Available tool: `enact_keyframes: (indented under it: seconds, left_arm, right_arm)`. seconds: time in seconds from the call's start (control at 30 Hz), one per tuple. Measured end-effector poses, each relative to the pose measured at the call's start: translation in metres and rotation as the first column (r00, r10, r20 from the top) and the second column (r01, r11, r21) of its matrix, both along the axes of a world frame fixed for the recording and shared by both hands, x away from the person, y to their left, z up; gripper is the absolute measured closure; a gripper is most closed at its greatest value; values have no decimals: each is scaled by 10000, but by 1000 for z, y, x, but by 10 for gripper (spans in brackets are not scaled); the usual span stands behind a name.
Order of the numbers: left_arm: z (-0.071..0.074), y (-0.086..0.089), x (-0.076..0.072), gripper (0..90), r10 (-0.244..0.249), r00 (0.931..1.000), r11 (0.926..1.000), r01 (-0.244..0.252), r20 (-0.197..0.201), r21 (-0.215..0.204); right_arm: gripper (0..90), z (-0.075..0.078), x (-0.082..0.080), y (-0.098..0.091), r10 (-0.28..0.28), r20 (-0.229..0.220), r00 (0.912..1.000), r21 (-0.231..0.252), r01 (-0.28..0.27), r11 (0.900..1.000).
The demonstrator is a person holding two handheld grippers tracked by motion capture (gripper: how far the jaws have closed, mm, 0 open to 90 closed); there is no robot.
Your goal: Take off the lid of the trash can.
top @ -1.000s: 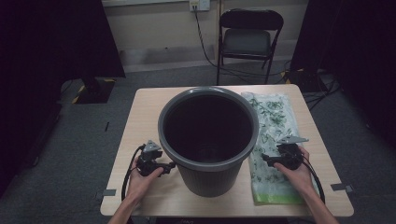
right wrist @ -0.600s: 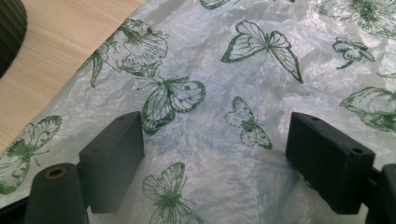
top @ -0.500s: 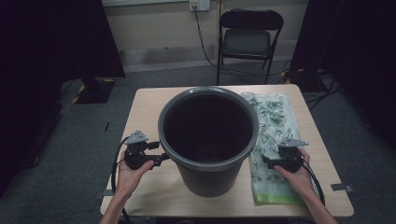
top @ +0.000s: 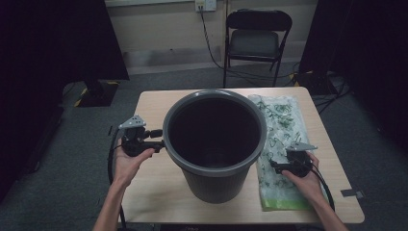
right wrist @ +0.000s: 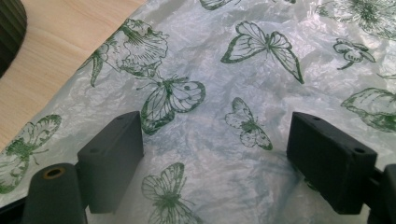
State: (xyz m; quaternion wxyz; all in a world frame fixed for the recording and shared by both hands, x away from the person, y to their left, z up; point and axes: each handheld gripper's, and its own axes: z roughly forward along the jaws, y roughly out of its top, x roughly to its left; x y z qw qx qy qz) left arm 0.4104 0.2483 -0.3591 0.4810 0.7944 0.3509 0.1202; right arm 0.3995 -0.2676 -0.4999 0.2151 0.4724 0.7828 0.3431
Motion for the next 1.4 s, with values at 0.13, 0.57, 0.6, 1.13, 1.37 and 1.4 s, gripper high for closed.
enact_keyframes:
  seconds: [0.13, 0.57, 0.6, 1.13, 1.37, 1.4]
  left_arm:
    - [16, 2, 9, 399, -106, 9998, 9999, 105, 175, 60]
    - [65, 2, 18, 519, -45, 9935, 9951, 157, 1139, -980]
    - [68, 2, 19, 519, -15, 9928, 9947, 138, 1197, -1019]
    - [119, -30, 45, 500, -1006, 9849, 9926, 1089, 1407, -530]
    - [129, -71, 52, 534, -1933, 9739, 9797, 1852, 1187, 761]
    - [129, -78, 54, 541, -2022, 9733, 9755, 1903, 1086, 1105]
  right_arm:
    - [179, 0, 0, 0, 6, -5, 10000, -11, -6, 10000]
    - [178, 0, 1, 0, 26, -6, 10000, 19, -26, 10000]
    - [178, 0, 1, 0, 26, -8, 10000, 20, -26, 10000]
    - [178, 0, 1, 0, -23, -14, 10000, 5, 23, 10000]
    - [179, 0, 1, 0, -23, -14, 10000, 6, 23, 10000]
    - [178, 0, 1, 0, -17, -7, 10000, 2, 17, 10000]
